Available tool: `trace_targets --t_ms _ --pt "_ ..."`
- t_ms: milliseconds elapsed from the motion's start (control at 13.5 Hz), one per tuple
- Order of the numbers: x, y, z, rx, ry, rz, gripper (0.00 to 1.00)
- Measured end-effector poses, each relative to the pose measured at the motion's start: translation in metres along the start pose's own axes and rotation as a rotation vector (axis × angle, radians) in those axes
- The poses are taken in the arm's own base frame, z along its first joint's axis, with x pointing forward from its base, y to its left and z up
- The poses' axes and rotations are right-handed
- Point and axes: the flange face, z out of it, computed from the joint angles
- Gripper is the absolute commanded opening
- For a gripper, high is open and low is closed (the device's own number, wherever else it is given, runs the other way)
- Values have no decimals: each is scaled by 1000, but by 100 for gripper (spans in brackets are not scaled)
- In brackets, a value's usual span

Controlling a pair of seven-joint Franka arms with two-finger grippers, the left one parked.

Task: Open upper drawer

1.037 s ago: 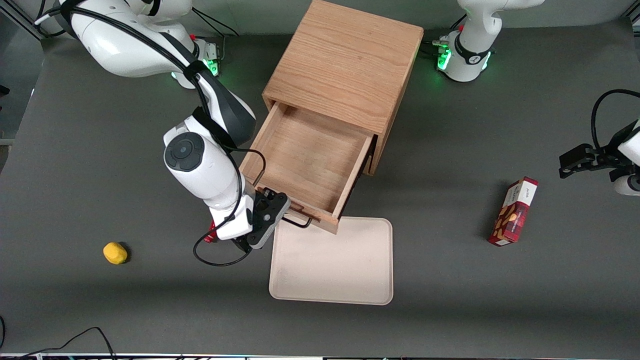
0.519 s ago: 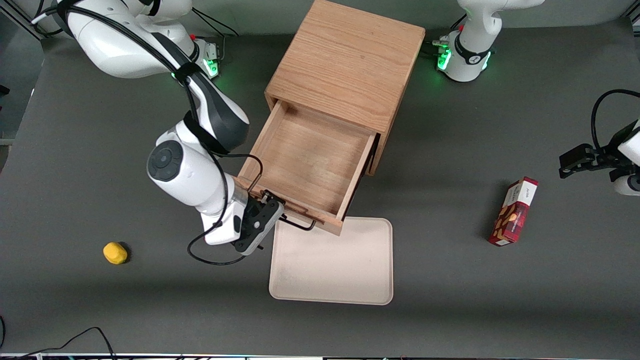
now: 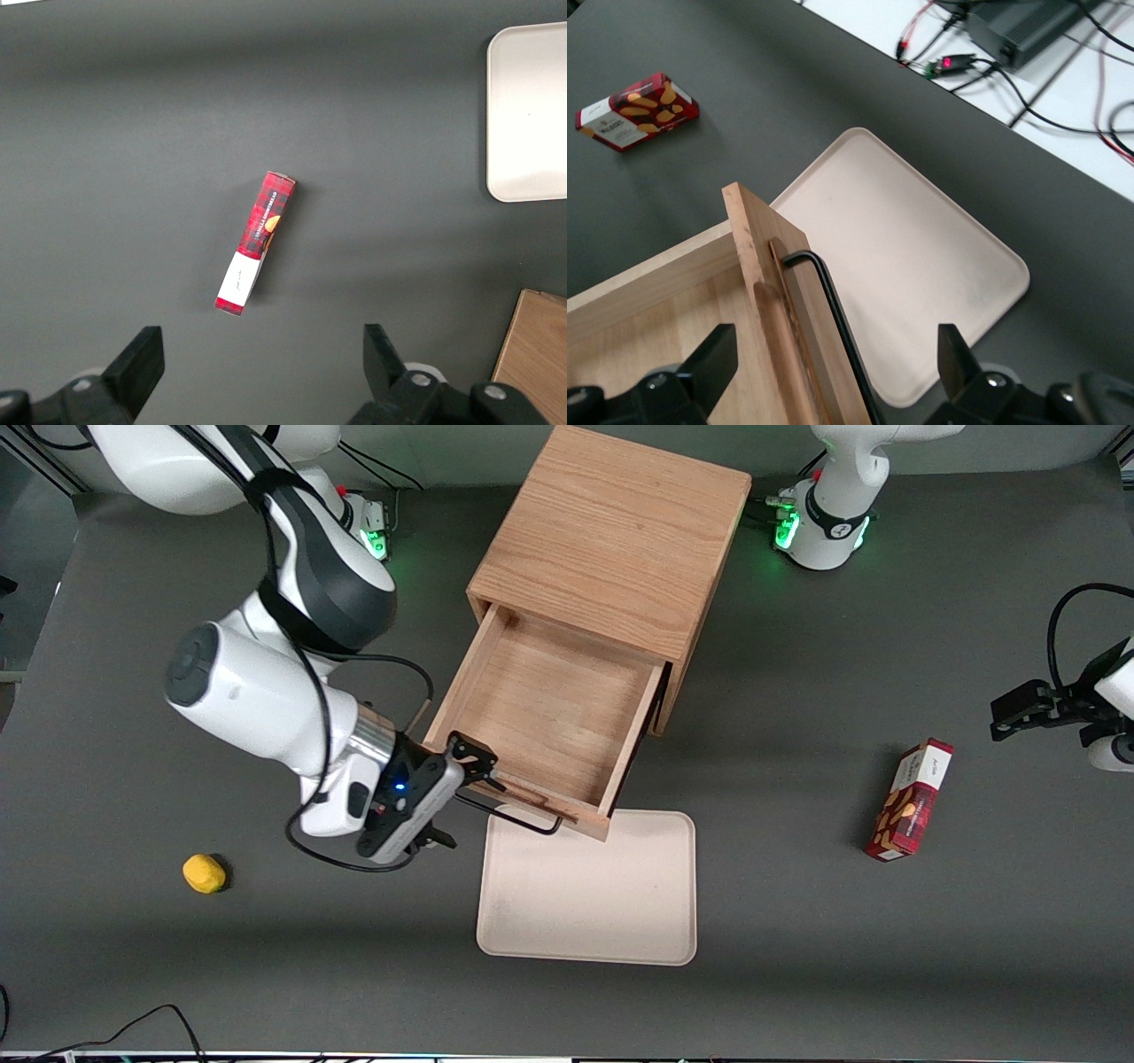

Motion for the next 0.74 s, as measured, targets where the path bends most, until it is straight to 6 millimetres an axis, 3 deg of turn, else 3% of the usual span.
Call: trace_targets --t_ms 222,296,370,519,741 --pt "-31 56 -86 -94 -80 193 100" --pt "-63 93 -129 -157 -139 302 100" --pt "-81 106 -148 -189 -170 378 100" --pt "-117 113 -175 -263 -233 584 100" --pt "-159 109 -205 -323 -255 690 100"
